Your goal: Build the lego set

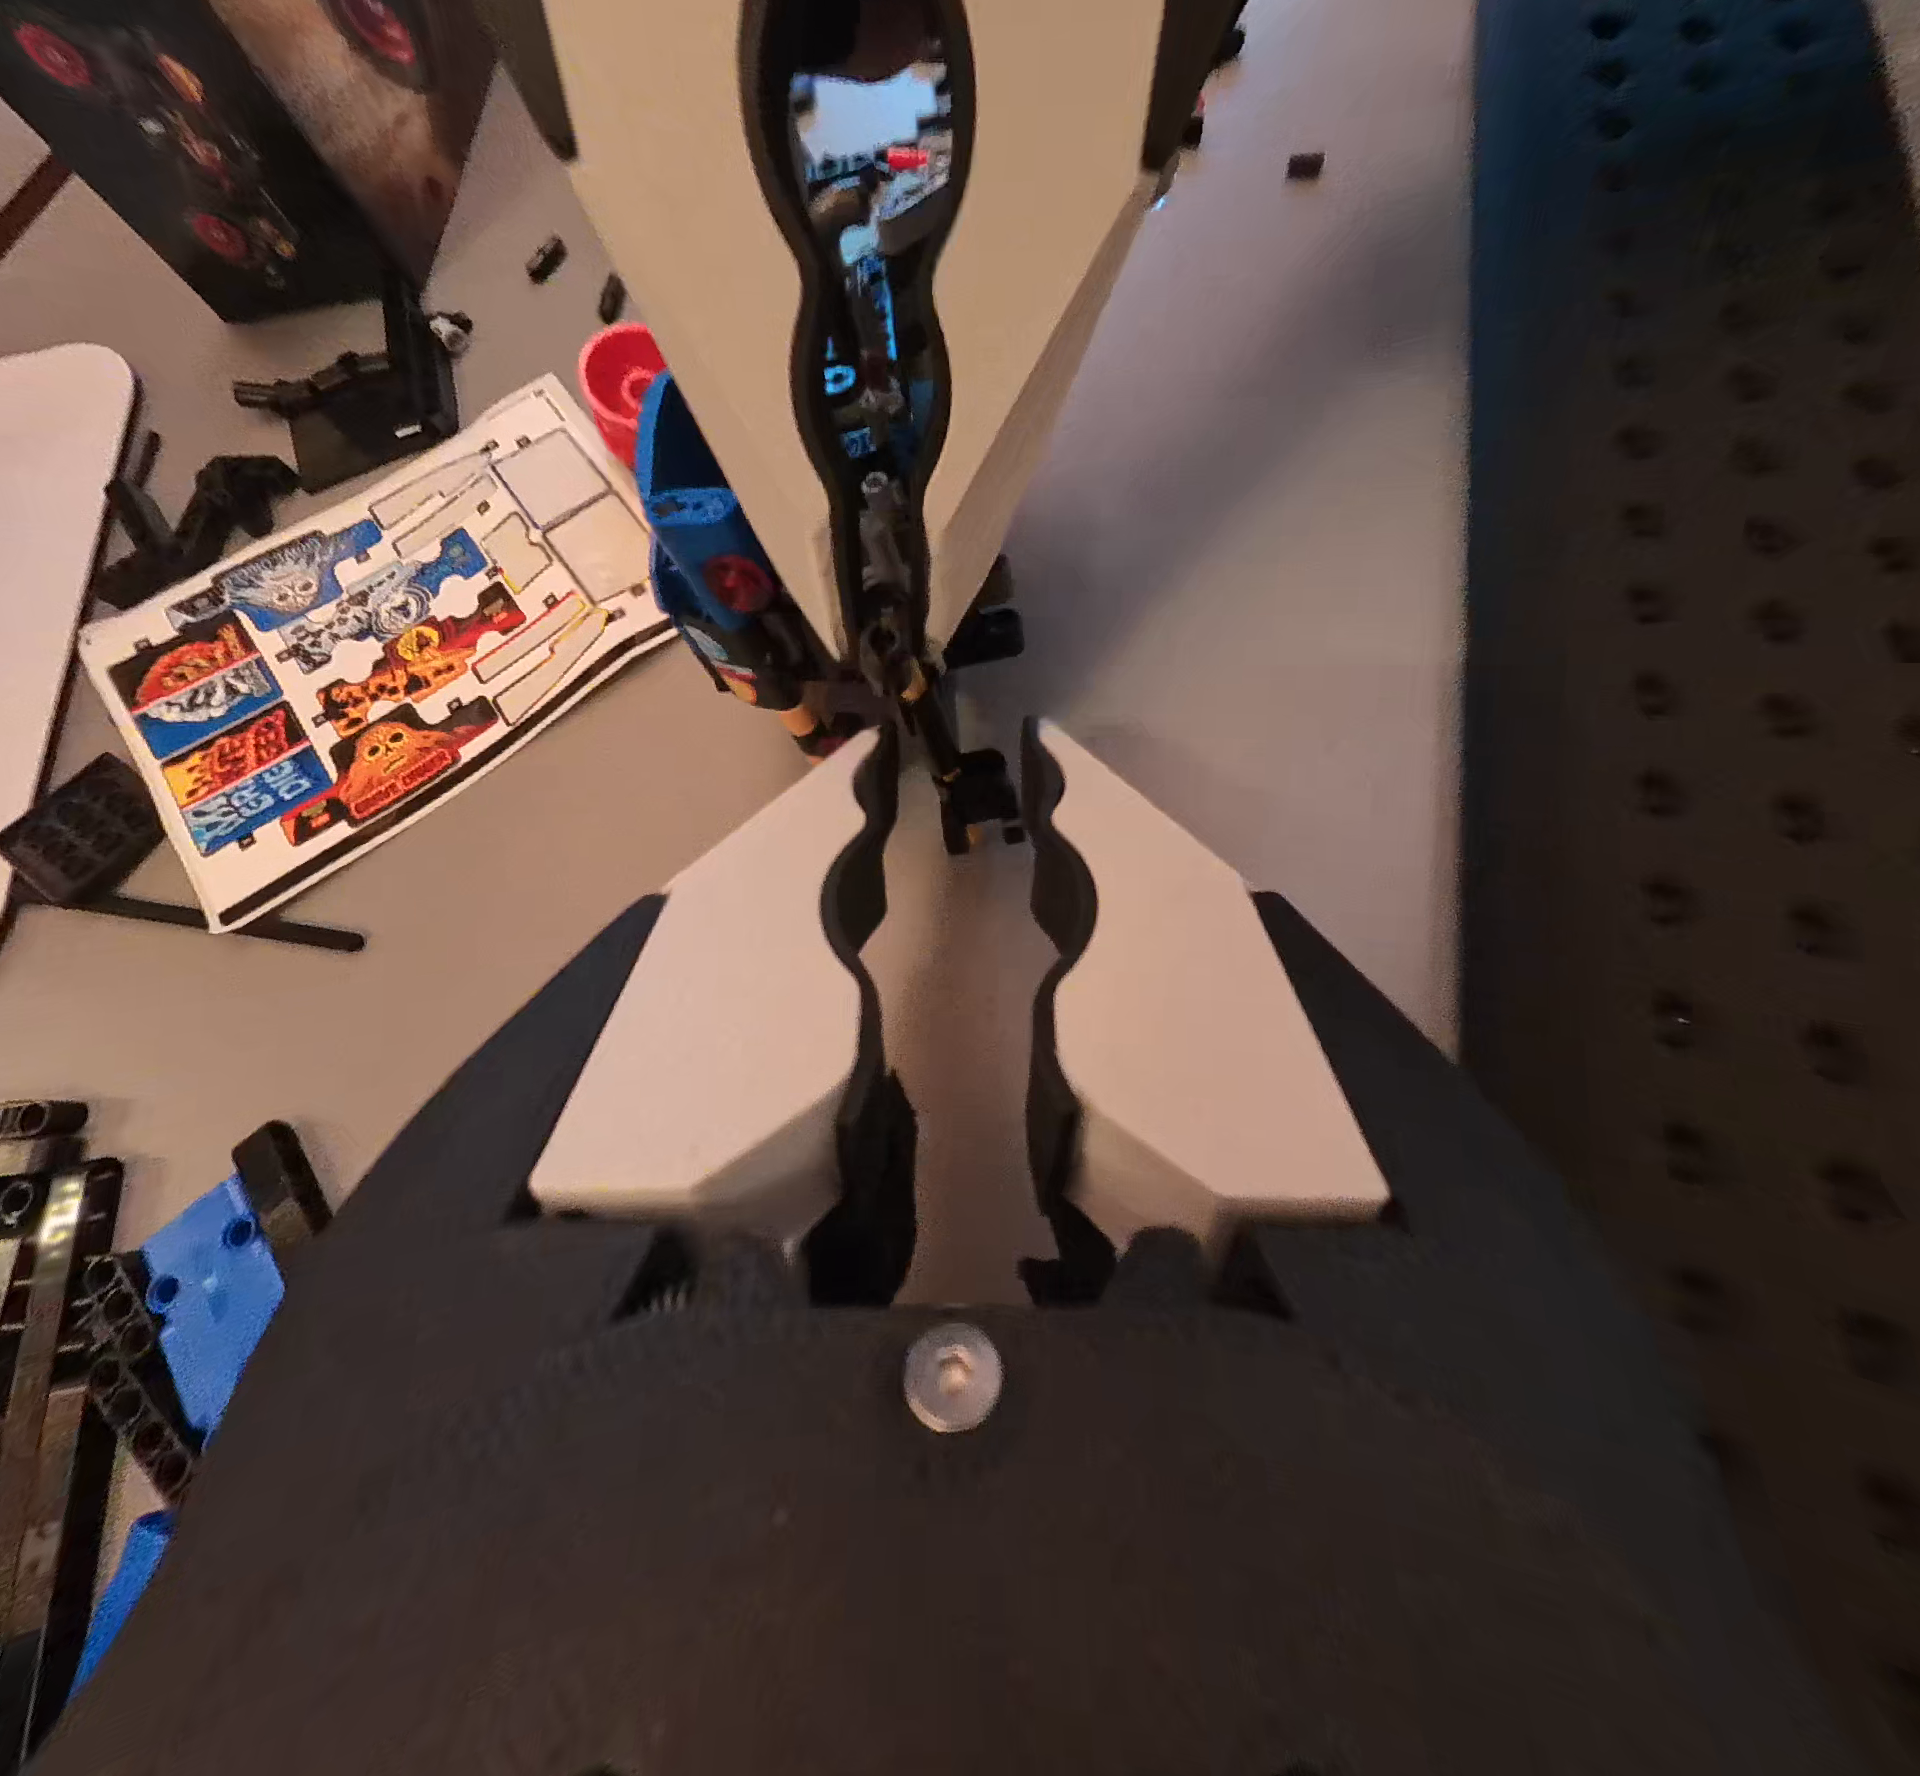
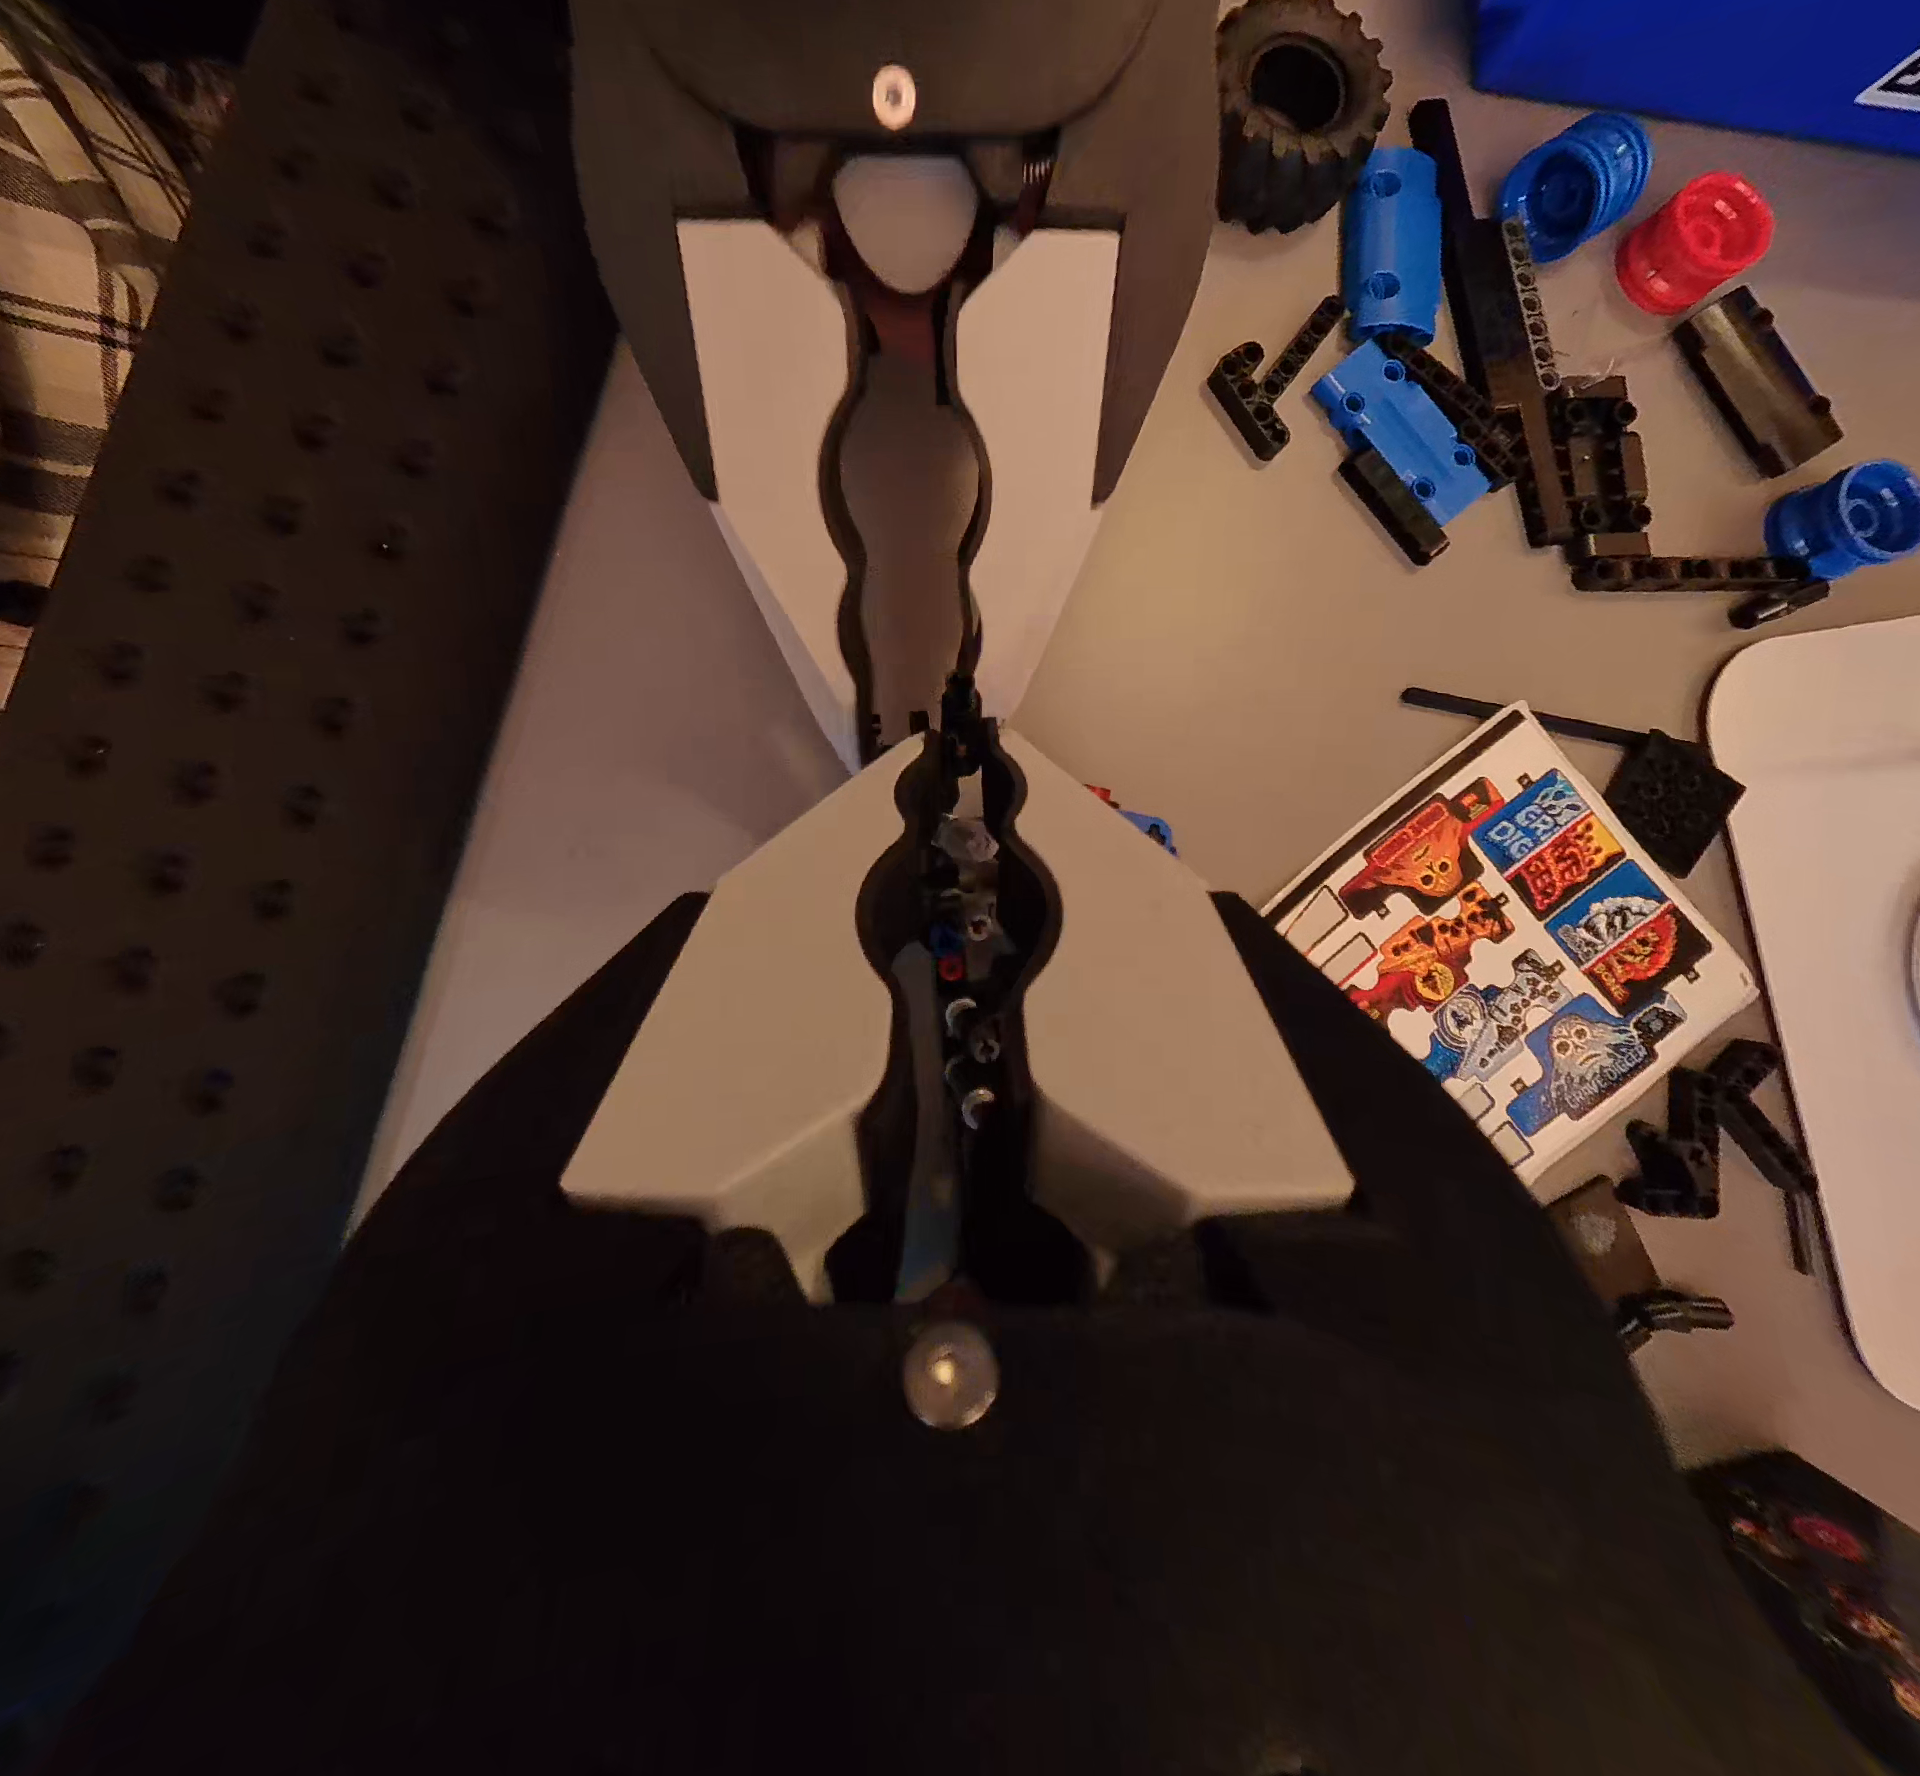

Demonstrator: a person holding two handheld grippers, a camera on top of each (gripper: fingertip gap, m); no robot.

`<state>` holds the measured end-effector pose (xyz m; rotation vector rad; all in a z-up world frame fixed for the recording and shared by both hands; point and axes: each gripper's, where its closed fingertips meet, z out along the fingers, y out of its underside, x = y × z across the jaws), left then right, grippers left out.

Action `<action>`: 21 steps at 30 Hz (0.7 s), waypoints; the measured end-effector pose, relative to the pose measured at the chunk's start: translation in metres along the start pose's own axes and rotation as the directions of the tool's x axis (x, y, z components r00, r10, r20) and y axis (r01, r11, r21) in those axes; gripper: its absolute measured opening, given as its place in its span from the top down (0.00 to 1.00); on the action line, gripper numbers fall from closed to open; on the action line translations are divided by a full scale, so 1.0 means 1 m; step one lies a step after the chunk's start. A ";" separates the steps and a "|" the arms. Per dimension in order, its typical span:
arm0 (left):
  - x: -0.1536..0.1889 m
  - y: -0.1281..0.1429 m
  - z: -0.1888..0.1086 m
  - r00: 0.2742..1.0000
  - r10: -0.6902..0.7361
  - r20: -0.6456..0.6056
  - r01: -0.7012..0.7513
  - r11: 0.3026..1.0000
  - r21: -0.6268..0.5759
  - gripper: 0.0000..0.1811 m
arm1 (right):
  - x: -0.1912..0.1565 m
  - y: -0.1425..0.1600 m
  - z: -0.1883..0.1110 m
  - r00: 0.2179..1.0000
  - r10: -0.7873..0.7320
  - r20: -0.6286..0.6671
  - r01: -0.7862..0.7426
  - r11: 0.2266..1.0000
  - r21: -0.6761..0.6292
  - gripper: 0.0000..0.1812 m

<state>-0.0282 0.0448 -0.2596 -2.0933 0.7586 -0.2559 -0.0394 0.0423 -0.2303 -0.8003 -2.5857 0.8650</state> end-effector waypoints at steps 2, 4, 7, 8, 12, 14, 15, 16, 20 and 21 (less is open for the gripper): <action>-0.001 0.004 0.006 1.000 0.008 0.011 -0.008 1.000 -0.023 0.92 | -0.001 0.001 0.000 1.000 0.000 0.002 0.000 1.000 0.020 0.98; -0.004 0.004 0.007 1.000 0.013 0.023 -0.012 1.000 -0.016 0.96 | -0.001 0.002 -0.001 1.000 0.000 0.000 0.000 0.999 0.034 0.97; -0.003 0.003 0.008 0.999 0.038 0.027 -0.038 0.999 -0.014 0.96 | -0.002 0.003 -0.003 1.000 -0.008 0.004 0.008 0.999 0.032 0.97; -0.003 0.003 0.008 0.998 0.045 0.031 -0.045 0.999 -0.017 0.96 | -0.002 0.004 -0.003 1.000 -0.014 0.004 0.014 0.999 0.030 0.97; -0.003 0.003 0.008 0.999 0.037 0.023 -0.037 0.999 -0.006 0.97 | -0.003 0.004 -0.003 1.000 -0.030 0.004 0.030 0.998 0.059 0.97; -0.002 0.002 0.009 0.999 0.046 0.020 -0.046 0.999 -0.005 0.97 | -0.005 0.004 -0.003 0.999 -0.043 0.011 0.042 0.996 0.075 0.97; -0.001 0.002 0.009 0.999 0.049 0.018 -0.049 0.999 -0.005 0.97 | -0.006 0.005 -0.004 0.999 -0.045 0.019 0.043 0.996 0.083 0.97; -0.001 0.002 0.009 0.998 0.053 0.018 -0.052 0.999 -0.004 0.97 | -0.007 0.005 -0.004 0.998 -0.050 0.027 0.047 0.995 0.092 0.97; -0.001 0.002 0.009 0.998 0.054 0.015 -0.054 0.999 0.002 0.97 | -0.007 0.004 -0.003 0.996 -0.093 0.017 0.090 0.987 0.134 0.97; -0.001 0.002 0.009 0.998 0.054 0.014 -0.054 0.999 0.003 0.97 | -0.006 0.004 -0.003 0.994 -0.106 0.008 0.104 0.984 0.144 0.97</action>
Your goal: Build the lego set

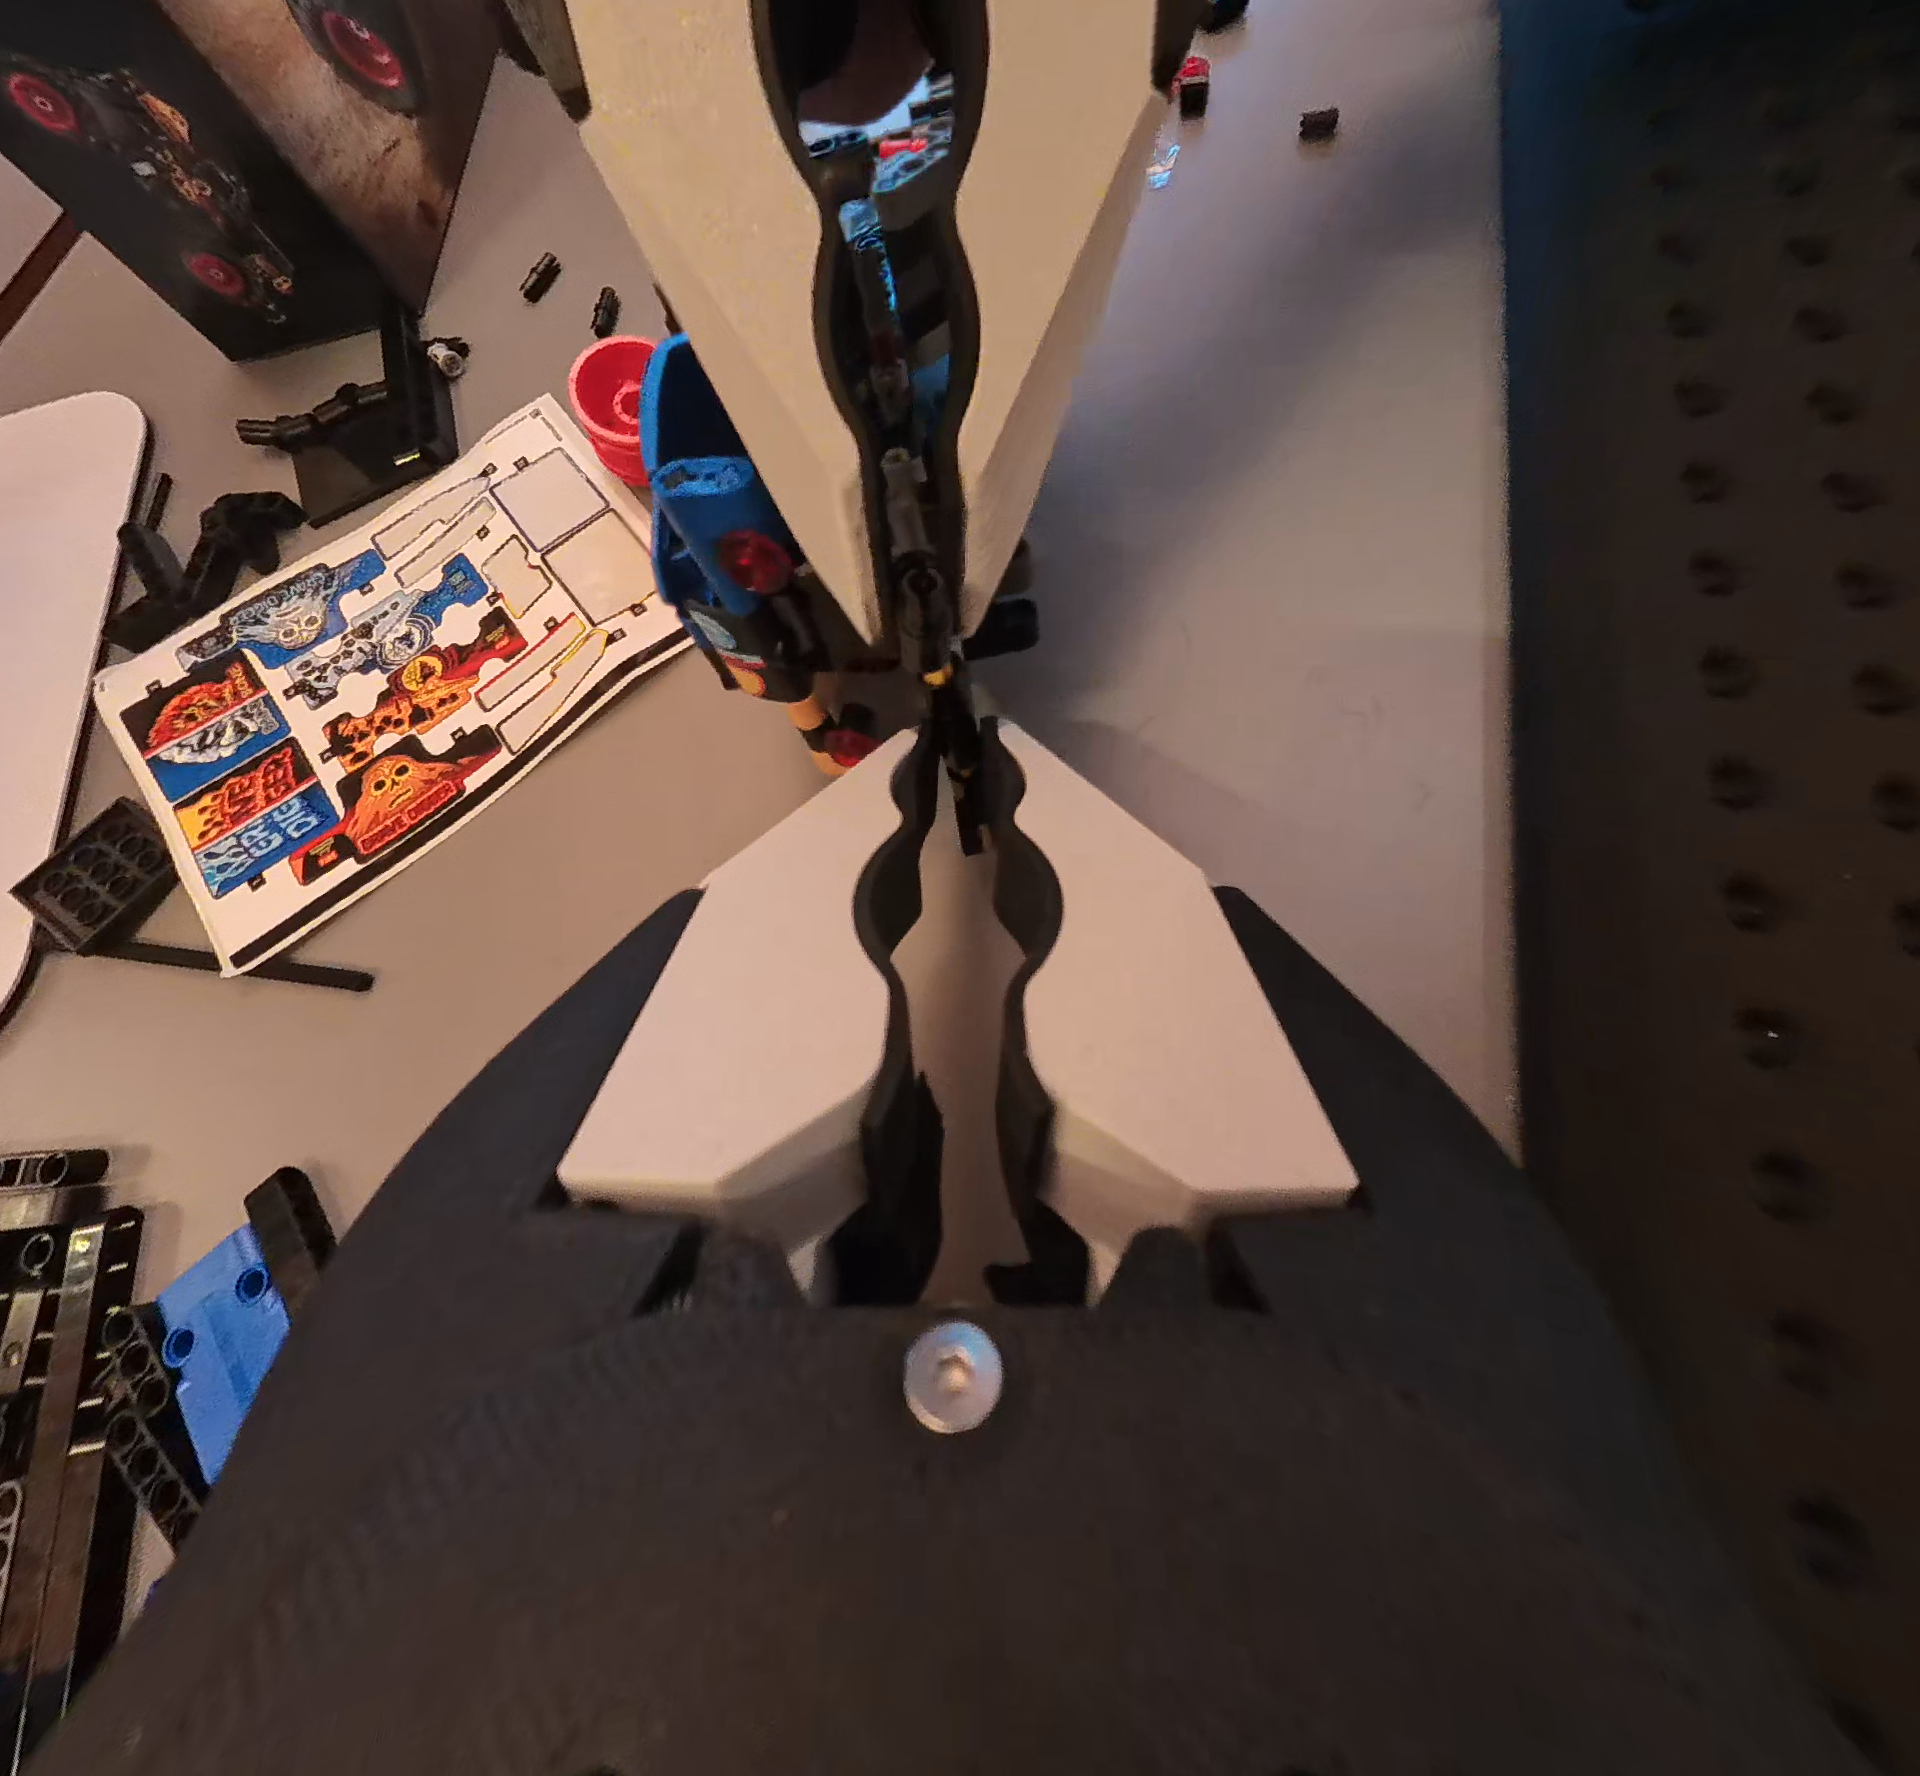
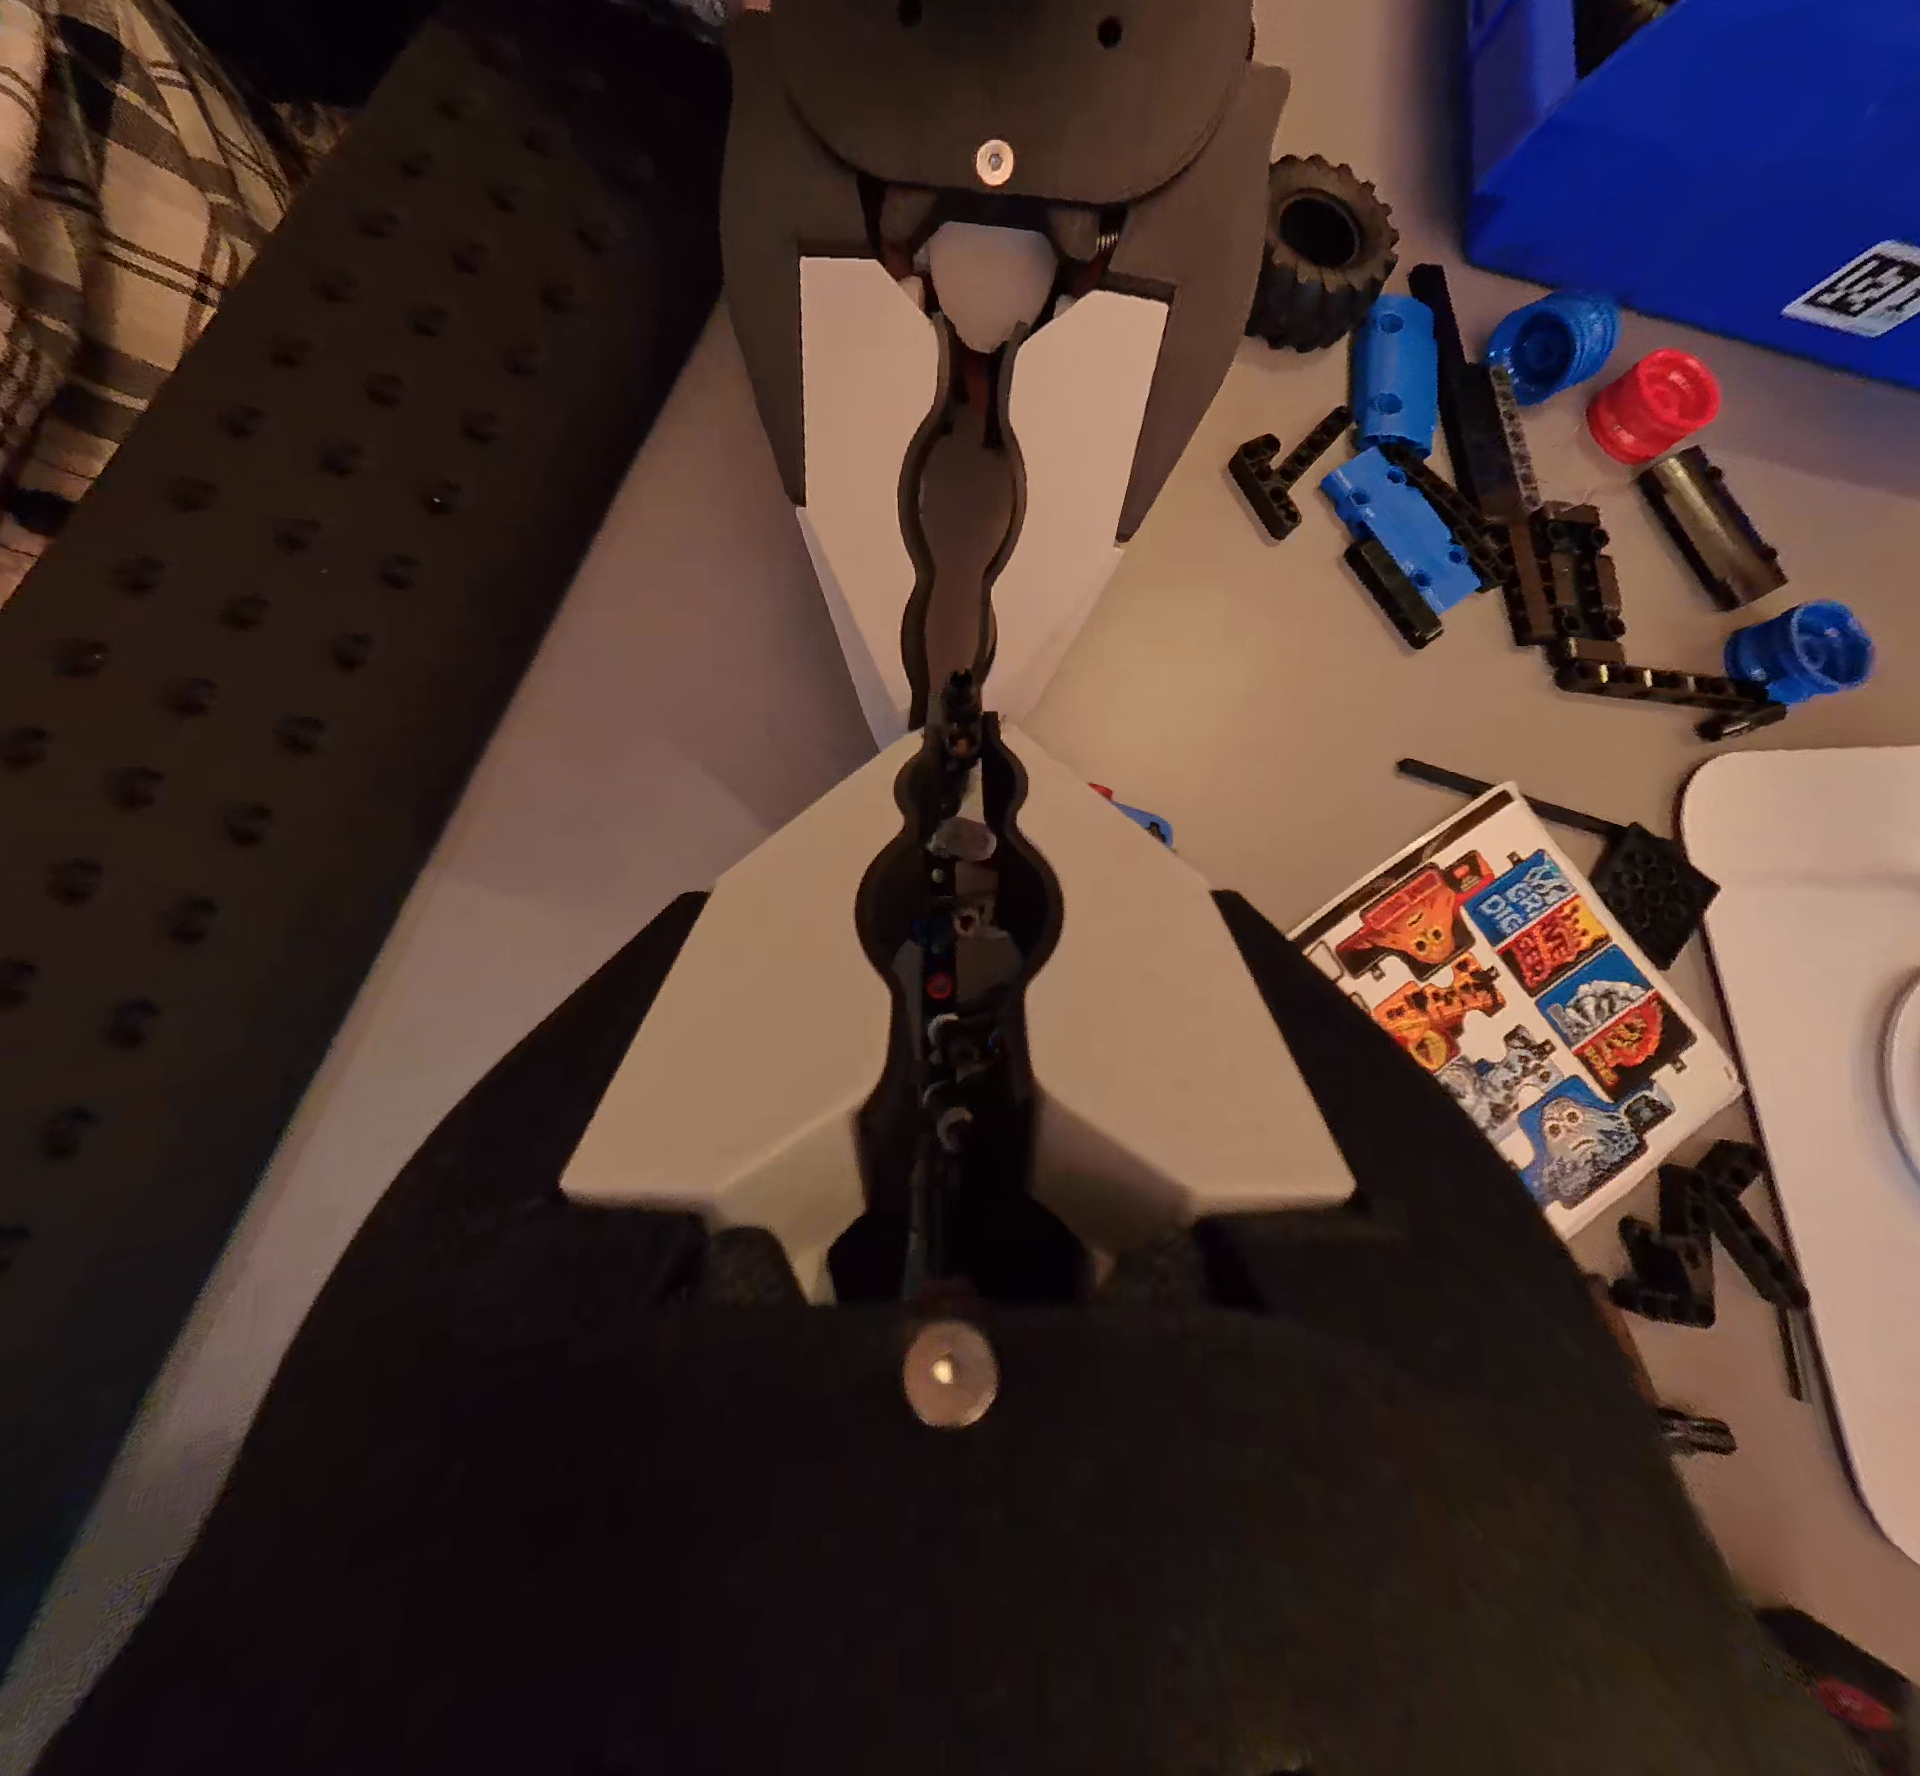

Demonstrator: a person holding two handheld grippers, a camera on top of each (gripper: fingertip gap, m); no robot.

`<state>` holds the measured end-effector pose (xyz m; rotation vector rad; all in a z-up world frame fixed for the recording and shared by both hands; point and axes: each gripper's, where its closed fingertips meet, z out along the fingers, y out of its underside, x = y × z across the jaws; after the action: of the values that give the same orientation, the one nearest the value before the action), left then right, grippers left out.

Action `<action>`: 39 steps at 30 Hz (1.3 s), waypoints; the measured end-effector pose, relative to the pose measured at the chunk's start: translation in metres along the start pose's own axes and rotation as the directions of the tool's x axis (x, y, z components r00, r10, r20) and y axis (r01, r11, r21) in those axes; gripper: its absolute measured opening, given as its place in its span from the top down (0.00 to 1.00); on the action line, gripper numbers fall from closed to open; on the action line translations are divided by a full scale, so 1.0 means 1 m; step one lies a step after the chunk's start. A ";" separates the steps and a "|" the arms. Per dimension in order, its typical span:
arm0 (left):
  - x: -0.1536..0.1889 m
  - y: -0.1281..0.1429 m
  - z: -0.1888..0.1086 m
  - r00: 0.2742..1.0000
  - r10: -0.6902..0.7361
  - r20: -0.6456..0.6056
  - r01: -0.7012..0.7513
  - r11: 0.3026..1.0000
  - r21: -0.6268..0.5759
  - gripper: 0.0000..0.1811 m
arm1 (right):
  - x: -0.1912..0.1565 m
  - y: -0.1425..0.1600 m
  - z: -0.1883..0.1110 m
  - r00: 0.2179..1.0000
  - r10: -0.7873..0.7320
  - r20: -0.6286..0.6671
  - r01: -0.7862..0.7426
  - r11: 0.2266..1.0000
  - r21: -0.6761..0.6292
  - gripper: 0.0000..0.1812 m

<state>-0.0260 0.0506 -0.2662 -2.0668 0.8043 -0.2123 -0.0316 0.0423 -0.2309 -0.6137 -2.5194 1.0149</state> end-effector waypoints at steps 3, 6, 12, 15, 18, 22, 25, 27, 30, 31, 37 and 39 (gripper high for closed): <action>0.000 0.000 0.000 1.000 0.014 0.000 -0.014 1.000 0.007 0.97 | 0.000 0.000 0.000 0.998 -0.053 -0.027 0.053 0.998 0.014 0.97; 0.001 0.000 0.000 0.999 0.035 0.002 -0.035 0.999 0.010 0.97 | -0.001 -0.001 0.000 0.991 -0.117 -0.058 0.118 0.993 0.004 0.97; 0.001 -0.001 0.000 0.997 0.080 0.017 -0.080 0.997 0.010 0.97 | -0.003 -0.001 0.000 0.983 -0.158 -0.090 0.159 0.987 0.008 0.97; 0.001 -0.001 0.001 0.996 0.091 0.021 -0.092 0.996 0.012 0.97 | -0.004 0.000 0.000 0.984 -0.150 -0.092 0.152 0.988 0.010 0.97; 0.002 -0.001 0.001 0.993 0.115 0.029 -0.116 0.993 0.008 0.97 | -0.006 0.001 -0.001 0.992 -0.111 -0.062 0.113 0.993 0.034 0.97; 0.002 -0.002 0.002 0.989 0.144 0.039 -0.145 0.989 0.005 0.97 | -0.009 0.001 -0.001 0.994 -0.107 -0.038 0.109 0.993 0.041 0.97; 0.003 -0.002 0.002 0.987 0.155 0.039 -0.156 0.988 0.009 0.97 | -0.010 0.001 -0.001 0.992 -0.126 -0.029 0.127 0.992 0.016 0.97; 0.002 -0.002 0.002 0.985 0.165 0.047 -0.165 0.986 0.004 0.97 | -0.009 0.002 -0.001 0.988 -0.145 -0.043 0.146 0.989 0.004 0.97; 0.001 -0.002 0.003 0.984 0.170 0.050 -0.170 0.985 0.004 0.97 | -0.009 0.003 -0.002 0.986 -0.159 -0.057 0.158 0.987 -0.026 0.97; 0.001 -0.002 0.003 0.983 0.175 0.053 -0.175 0.985 0.001 0.97 | -0.009 0.003 -0.002 0.984 -0.168 -0.060 0.166 0.986 -0.034 0.97; 0.002 -0.002 0.004 0.982 0.181 0.053 -0.181 0.983 0.002 0.97 | -0.011 0.003 -0.001 0.975 -0.213 -0.067 0.212 0.977 -0.025 0.97; -0.001 -0.001 0.004 0.981 0.182 0.062 -0.183 0.983 -0.001 0.97 | -0.011 0.004 0.001 0.973 -0.227 -0.053 0.224 0.973 -0.047 0.97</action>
<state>-0.0246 0.0542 -0.2673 -1.9712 0.9479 -0.0487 -0.0218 0.0383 -0.2361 -0.3513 -2.4951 0.8537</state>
